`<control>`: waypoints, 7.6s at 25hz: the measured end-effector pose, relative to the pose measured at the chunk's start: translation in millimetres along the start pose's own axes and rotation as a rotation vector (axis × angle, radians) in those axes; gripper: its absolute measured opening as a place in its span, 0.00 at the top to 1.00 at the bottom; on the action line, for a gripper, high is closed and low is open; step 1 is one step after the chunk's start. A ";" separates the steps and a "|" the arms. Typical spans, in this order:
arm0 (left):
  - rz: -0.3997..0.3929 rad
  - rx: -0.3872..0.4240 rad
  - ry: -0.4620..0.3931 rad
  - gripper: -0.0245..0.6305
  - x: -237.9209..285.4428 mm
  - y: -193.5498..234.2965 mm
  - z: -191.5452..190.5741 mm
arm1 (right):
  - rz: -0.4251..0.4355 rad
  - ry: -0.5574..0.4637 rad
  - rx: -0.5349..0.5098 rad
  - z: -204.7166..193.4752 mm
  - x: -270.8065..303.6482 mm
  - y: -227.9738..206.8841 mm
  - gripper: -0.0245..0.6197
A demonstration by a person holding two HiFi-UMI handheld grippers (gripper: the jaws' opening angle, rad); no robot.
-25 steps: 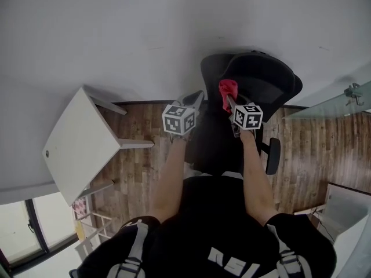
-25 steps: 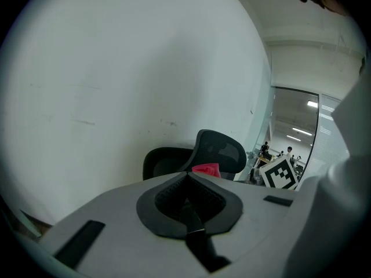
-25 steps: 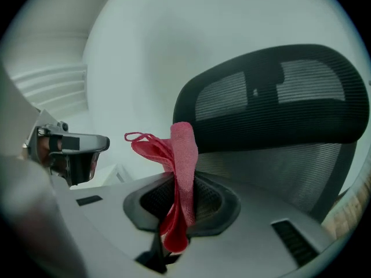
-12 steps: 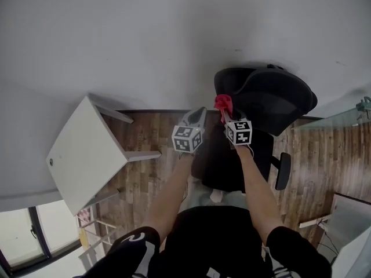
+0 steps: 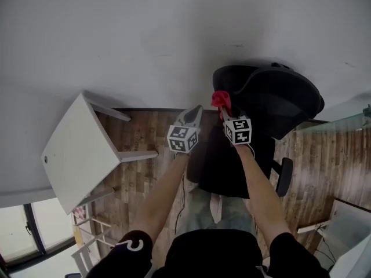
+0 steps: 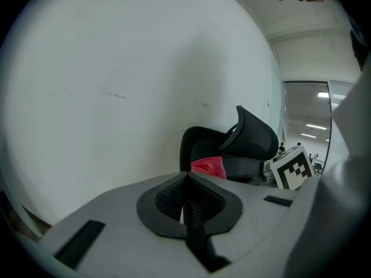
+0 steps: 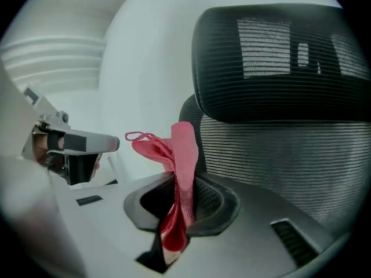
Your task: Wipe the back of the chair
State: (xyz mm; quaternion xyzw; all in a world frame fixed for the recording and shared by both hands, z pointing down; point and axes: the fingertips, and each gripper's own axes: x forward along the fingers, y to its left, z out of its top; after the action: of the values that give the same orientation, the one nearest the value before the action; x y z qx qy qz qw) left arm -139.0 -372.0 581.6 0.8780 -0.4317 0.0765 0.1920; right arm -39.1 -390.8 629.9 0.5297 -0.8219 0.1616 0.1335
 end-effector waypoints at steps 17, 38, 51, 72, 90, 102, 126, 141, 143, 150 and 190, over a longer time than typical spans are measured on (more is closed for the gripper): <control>0.087 -0.022 -0.033 0.93 -6.7 7.6 -16.0 | 0.119 0.010 -0.059 -12.0 36.8 -3.1 0.85; 0.108 -0.048 -0.025 0.93 -18.9 -8.3 -18.9 | 0.104 0.043 -0.103 -14.0 29.2 -16.4 0.85; 0.072 -0.041 -0.017 0.93 -18.0 -29.6 -18.8 | 0.041 0.038 -0.045 -19.8 4.3 -43.6 0.85; -0.006 0.000 -0.016 0.93 8.8 -83.0 -11.9 | -0.043 0.027 -0.013 -20.6 -45.7 -99.6 0.85; -0.073 0.031 -0.010 0.93 32.0 -126.1 -7.8 | -0.107 0.007 -0.002 -17.1 -82.0 -143.4 0.85; -0.122 0.055 0.006 0.93 51.8 -160.2 -7.6 | -0.152 0.005 0.012 -21.6 -108.4 -175.9 0.85; -0.195 0.091 0.047 0.93 92.0 -207.0 -14.0 | -0.228 -0.009 0.069 -31.4 -141.8 -240.9 0.85; -0.239 0.101 0.070 0.93 115.0 -234.0 -22.0 | -0.258 -0.022 0.077 -37.3 -164.0 -266.9 0.84; -0.246 0.101 0.072 0.93 118.7 -238.6 -23.3 | -0.266 -0.021 0.075 -38.9 -168.1 -271.6 0.84; -0.278 0.109 0.081 0.93 125.7 -261.0 -29.5 | -0.302 -0.021 0.085 -47.0 -187.0 -290.9 0.84; -0.368 0.101 0.110 0.93 106.6 -277.3 -40.4 | -0.455 0.028 0.161 -93.4 -243.1 -287.2 0.85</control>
State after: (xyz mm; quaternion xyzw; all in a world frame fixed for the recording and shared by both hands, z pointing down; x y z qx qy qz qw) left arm 146.3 -279.9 575.3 0.9452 -0.2482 0.1094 0.1815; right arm 325.9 -262.7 655.8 0.7077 -0.6641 0.1996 0.1353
